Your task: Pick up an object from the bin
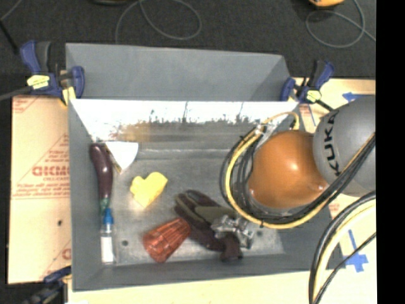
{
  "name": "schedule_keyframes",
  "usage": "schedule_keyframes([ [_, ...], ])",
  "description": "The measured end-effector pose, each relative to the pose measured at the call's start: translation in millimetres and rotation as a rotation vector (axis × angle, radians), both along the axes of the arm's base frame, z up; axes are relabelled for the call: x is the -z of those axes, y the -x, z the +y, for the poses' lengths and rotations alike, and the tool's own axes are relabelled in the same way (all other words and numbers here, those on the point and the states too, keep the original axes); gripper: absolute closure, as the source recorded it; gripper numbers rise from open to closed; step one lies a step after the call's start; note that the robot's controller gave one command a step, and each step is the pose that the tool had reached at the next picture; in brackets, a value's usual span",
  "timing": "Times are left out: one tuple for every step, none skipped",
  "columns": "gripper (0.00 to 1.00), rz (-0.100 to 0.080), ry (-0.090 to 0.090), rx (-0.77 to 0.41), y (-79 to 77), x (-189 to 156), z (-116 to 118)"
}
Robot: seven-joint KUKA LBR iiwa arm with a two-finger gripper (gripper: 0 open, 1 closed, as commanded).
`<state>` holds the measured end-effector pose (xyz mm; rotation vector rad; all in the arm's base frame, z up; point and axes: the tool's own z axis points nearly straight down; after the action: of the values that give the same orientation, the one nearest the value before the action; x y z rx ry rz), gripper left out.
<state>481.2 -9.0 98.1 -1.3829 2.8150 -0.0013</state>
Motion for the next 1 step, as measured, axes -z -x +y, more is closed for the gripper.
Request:
schedule_keyframes([
  [1.00, -0.002, 0.000, 0.001, -0.8, -24.3, -0.1],
])
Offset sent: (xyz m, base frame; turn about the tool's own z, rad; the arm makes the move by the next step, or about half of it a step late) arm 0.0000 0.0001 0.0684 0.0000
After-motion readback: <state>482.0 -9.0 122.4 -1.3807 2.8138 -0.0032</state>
